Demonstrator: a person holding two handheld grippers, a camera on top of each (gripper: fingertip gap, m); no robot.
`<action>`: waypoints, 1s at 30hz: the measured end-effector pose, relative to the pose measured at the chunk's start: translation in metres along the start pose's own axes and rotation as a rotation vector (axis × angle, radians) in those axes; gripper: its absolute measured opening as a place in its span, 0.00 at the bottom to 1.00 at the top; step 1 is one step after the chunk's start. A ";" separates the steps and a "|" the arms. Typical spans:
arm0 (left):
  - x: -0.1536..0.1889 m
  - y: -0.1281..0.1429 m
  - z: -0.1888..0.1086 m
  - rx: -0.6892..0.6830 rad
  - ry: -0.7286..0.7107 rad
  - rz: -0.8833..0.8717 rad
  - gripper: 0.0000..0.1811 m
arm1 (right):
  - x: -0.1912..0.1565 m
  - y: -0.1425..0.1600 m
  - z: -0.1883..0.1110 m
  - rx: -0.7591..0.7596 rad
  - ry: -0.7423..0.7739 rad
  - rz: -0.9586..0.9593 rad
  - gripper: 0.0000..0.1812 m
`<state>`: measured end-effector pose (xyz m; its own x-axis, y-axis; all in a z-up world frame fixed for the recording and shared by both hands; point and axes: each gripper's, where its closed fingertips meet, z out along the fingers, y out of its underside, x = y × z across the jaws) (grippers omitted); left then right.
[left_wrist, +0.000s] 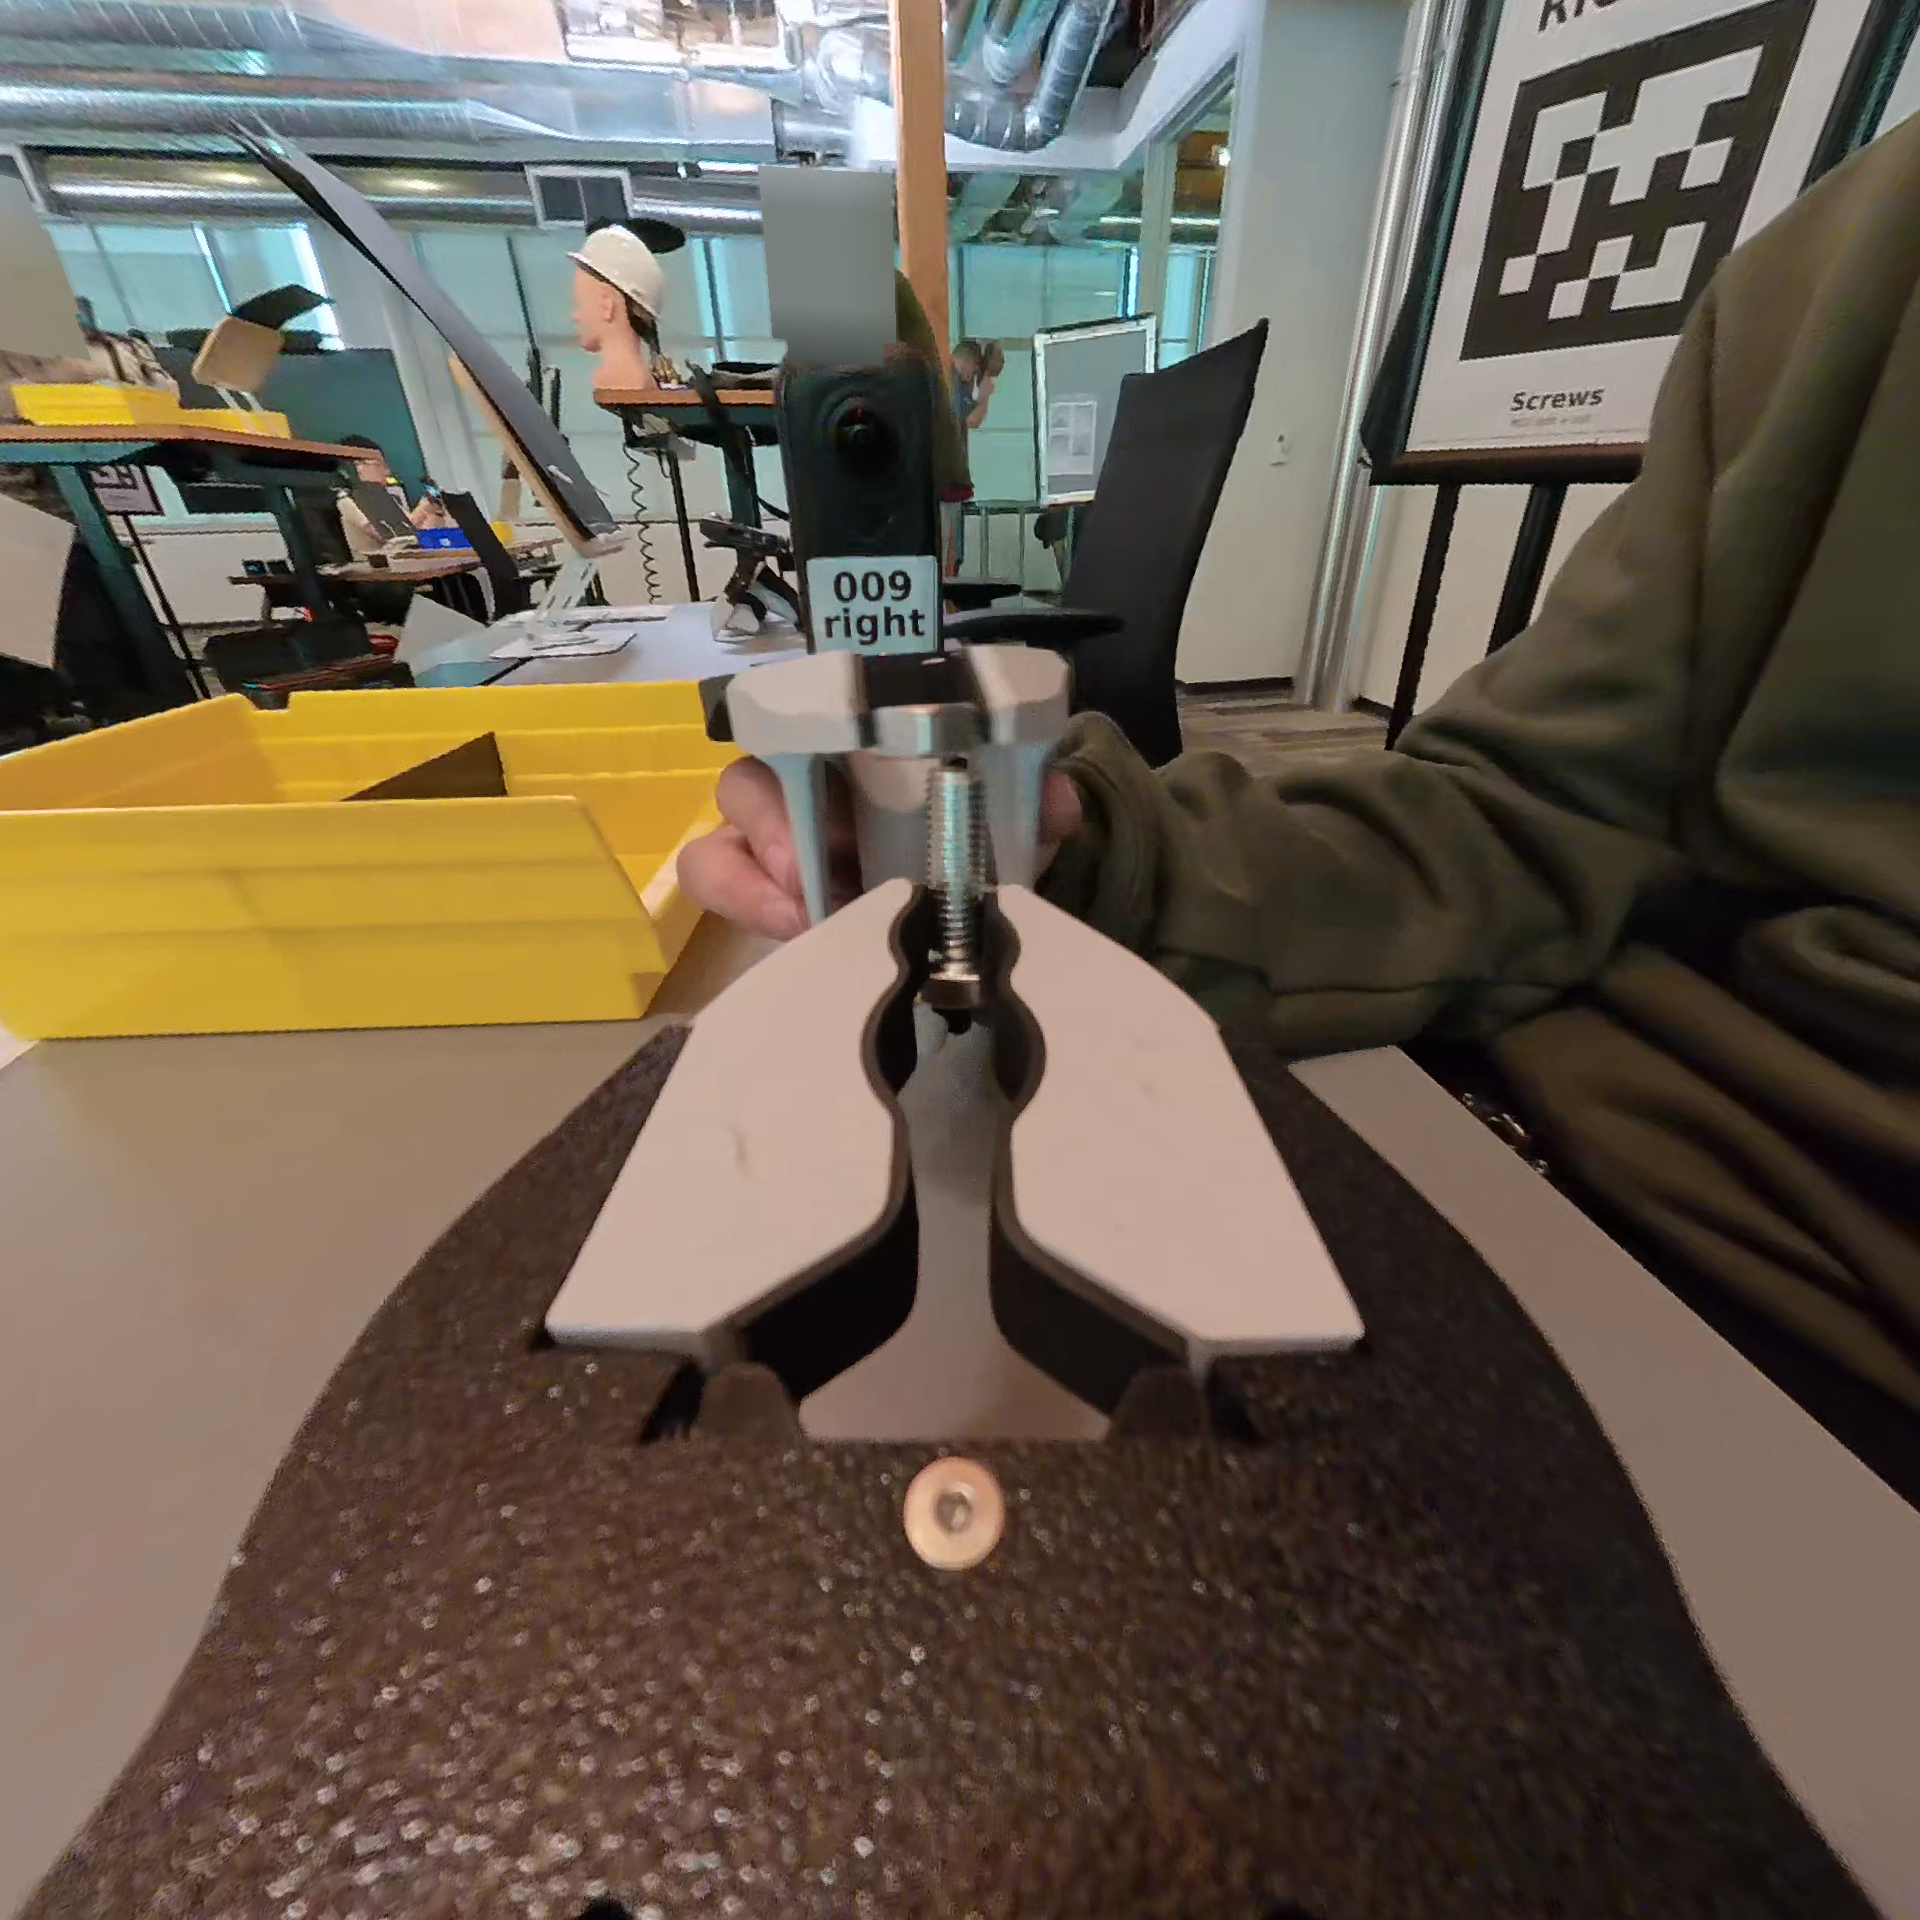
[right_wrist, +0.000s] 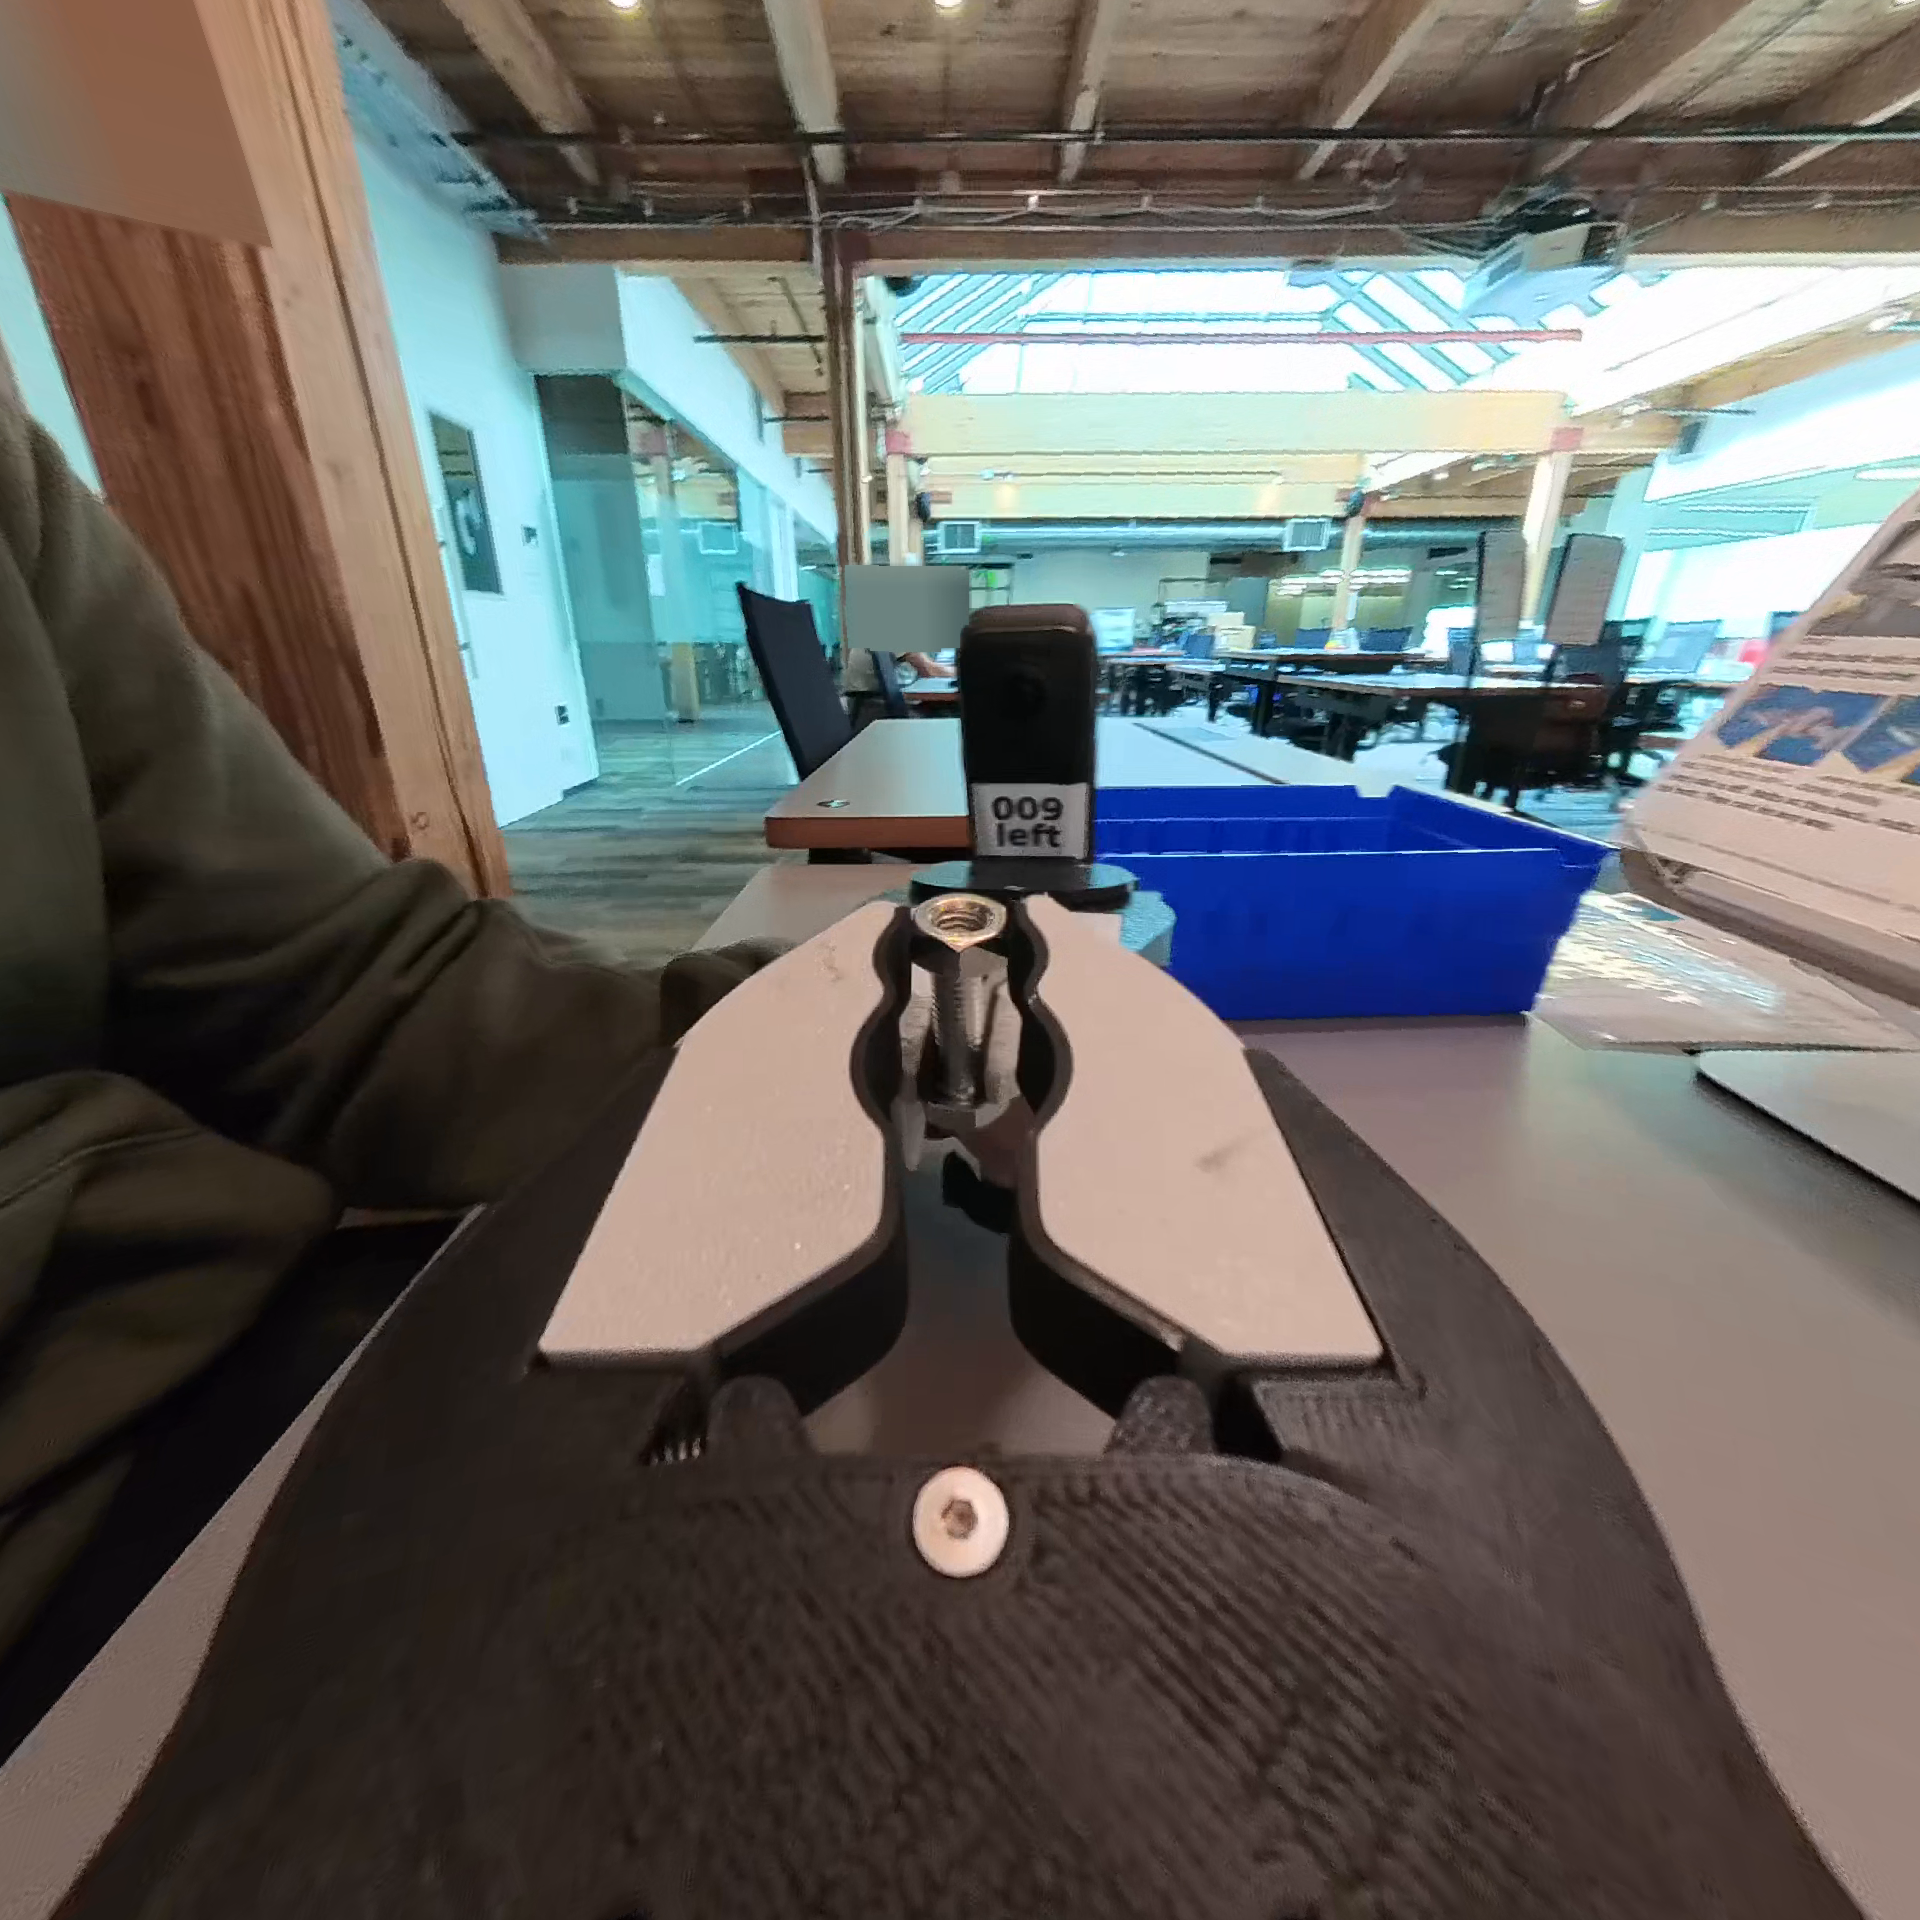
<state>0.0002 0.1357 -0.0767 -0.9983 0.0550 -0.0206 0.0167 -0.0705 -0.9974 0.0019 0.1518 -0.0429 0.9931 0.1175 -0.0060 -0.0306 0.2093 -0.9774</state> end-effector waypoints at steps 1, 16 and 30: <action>0.001 -0.001 0.000 0.007 0.006 0.000 0.05 | 0.006 -0.002 -0.003 0.010 0.038 0.001 0.10; -0.037 0.014 -0.009 -0.076 -0.245 -0.005 0.05 | 0.129 -0.022 -0.206 -0.460 1.424 -0.475 0.10; -0.040 0.023 -0.004 -0.130 -0.267 0.007 0.05 | 0.074 -0.014 -0.105 -0.217 0.691 -0.363 0.28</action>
<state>0.0407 0.1356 -0.0987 -0.9774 -0.2099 -0.0256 0.0134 0.0593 -0.9982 0.0878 0.0555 -0.0519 0.7848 -0.5628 0.2596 0.2594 -0.0822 -0.9623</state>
